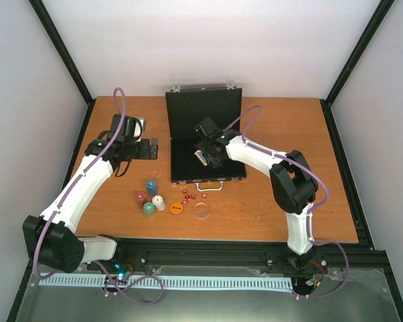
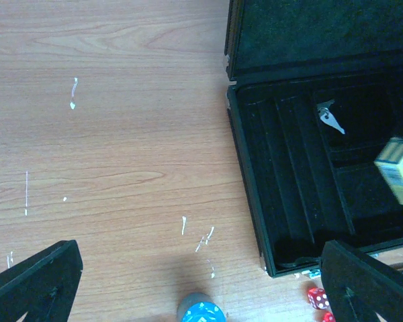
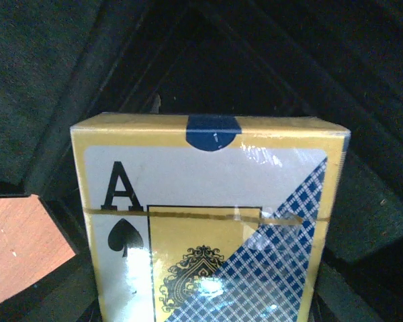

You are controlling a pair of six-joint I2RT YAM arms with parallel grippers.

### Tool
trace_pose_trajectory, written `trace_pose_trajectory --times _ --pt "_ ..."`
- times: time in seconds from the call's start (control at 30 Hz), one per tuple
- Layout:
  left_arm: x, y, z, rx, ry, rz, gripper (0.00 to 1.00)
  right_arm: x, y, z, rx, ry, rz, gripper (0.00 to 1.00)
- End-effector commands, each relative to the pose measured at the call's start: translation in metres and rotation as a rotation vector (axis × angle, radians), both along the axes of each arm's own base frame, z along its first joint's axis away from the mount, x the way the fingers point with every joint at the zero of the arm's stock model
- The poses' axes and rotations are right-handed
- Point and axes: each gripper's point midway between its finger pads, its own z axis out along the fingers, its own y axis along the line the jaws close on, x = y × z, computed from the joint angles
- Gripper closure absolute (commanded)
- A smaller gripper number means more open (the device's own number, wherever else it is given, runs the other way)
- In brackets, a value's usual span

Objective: Pack up texas hold em set

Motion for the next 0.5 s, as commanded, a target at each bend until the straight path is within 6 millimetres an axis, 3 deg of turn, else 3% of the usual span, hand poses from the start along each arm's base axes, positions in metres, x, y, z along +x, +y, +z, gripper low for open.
trace_pose_trajectory --times 0.0,0.23,0.47 --pt "-0.009 -0.006 0.032 -0.045 -0.05 -0.033 0.0 0.009 0.012 0.003 0.023 -0.052 -0.121 0.49" --pt "-0.02 0.005 0.051 -0.062 -0.096 0.037 0.0 -0.008 0.007 -0.022 -0.006 -0.019 -0.19 0.48" --pt "-0.02 -0.001 0.044 -0.065 -0.077 -0.001 0.0 -0.018 0.018 -0.049 0.009 0.037 -0.205 0.38"
